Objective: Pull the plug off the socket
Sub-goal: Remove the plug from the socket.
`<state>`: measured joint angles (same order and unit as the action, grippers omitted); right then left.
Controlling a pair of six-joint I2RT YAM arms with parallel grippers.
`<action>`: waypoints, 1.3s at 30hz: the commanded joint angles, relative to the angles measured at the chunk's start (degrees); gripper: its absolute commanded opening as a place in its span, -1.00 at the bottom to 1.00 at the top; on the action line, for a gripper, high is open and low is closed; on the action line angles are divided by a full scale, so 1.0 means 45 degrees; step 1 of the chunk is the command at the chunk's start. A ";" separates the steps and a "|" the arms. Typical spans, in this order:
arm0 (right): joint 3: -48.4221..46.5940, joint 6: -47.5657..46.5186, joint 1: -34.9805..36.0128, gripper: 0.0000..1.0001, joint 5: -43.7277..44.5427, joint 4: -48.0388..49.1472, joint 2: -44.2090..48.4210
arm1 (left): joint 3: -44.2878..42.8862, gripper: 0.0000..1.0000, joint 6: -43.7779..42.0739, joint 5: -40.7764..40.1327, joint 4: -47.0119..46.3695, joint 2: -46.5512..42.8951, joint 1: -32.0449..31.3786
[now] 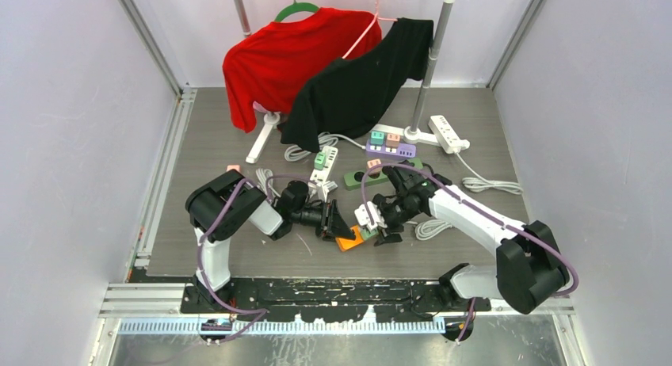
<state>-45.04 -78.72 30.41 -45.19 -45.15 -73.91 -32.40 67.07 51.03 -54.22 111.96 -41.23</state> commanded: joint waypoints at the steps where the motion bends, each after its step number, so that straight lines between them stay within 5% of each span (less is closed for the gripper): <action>1: 0.0109 0.0378 0.0309 0.15 0.0632 0.0952 -0.0117 | 0.0139 -0.91 0.0054 -0.0297 0.0861 0.0090 -0.0025; 4: 0.0138 0.0380 0.0415 -0.14 0.0818 0.1069 -0.0179 | 0.0154 -0.75 -0.0061 -0.0388 0.1130 -0.0105 -0.0035; 10: 0.0124 -0.0186 0.0448 -0.78 0.0619 0.0632 -0.0159 | 0.0208 -0.04 -0.1017 -0.0829 0.2683 -0.1213 -0.0035; 16: -0.0038 -0.1171 0.0448 -0.89 0.0259 -0.0411 -0.0375 | -0.0137 0.38 -0.3134 -0.1758 0.6577 -0.2942 -0.0017; 18: -0.0112 -0.1153 0.0445 -0.90 0.0304 -0.0536 -0.0420 | -0.0373 0.79 -0.4206 -0.2377 0.8440 -0.3636 -0.0018; 23: -0.0509 -0.0831 0.0439 -0.89 0.0192 -0.0999 -0.0680 | -0.0679 0.90 -0.6677 -0.4402 1.1876 -0.6062 -0.0019; 27: -0.0778 -0.0584 0.0404 -0.86 0.0196 -0.1269 -0.0982 | -0.0254 0.93 -0.8151 -0.5666 1.2600 -0.9038 -0.0181; 39: -0.0913 0.0206 0.0194 -0.66 0.0137 -0.1084 -0.1260 | 0.4069 0.99 -0.9159 -0.8366 0.8860 -1.7900 -0.0432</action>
<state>-47.29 -79.31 31.57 -42.61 -49.15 -79.48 -20.69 26.89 18.92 -4.93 40.14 -43.07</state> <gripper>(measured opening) 0.370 0.995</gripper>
